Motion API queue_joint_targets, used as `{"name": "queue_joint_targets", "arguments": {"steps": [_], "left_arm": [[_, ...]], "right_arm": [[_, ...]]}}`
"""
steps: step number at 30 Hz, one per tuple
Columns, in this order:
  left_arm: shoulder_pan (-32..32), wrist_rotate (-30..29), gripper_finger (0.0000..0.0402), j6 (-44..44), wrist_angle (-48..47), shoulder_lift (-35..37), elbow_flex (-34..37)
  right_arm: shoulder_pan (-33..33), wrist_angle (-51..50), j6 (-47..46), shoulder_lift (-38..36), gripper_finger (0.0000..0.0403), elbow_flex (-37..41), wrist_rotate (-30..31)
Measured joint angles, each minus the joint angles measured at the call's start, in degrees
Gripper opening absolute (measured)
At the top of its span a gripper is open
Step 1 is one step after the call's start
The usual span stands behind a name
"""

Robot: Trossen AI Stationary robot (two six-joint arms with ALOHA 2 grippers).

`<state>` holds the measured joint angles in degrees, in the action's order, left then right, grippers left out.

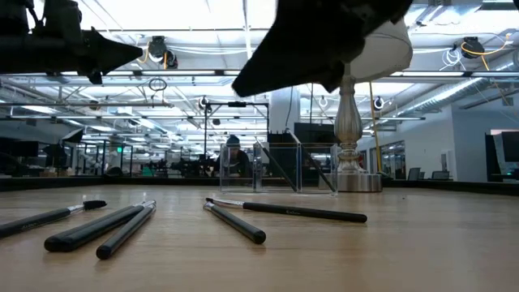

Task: Pick & Place Makeup Brushes
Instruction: Put the black eyeshadow brush into the transparent organizer

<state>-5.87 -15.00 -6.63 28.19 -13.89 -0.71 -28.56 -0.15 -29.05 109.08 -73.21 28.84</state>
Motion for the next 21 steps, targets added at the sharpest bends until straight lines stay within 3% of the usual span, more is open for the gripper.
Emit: {"name": "queue_joint_targets", "arguments": {"steps": [6, 12, 17, 21], "left_arm": [[0.0, 2.5, 0.0017, 2.9, -0.6, 0.0, 0.0], [0.0, 12.0, 0.0017, -0.1, -1.6, 0.0, 0.0], [0.0, 12.1, 0.0017, -0.7, -2.8, 0.0, 0.0], [0.0, 11.5, 0.0017, -0.7, -2.7, 0.0, 0.0]], "right_arm": [[-1.0, -15.4, -2.0, 4.3, 0.0001, -12.1, -1.0], [-0.5, -18.4, -5.1, 4.4, 0.0008, -11.0, -1.8], [1.1, -20.1, -7.9, 4.6, 0.0035, -9.8, -5.2], [2.9, -19.0, -8.0, 4.5, 0.0086, -8.1, -7.8]]}}
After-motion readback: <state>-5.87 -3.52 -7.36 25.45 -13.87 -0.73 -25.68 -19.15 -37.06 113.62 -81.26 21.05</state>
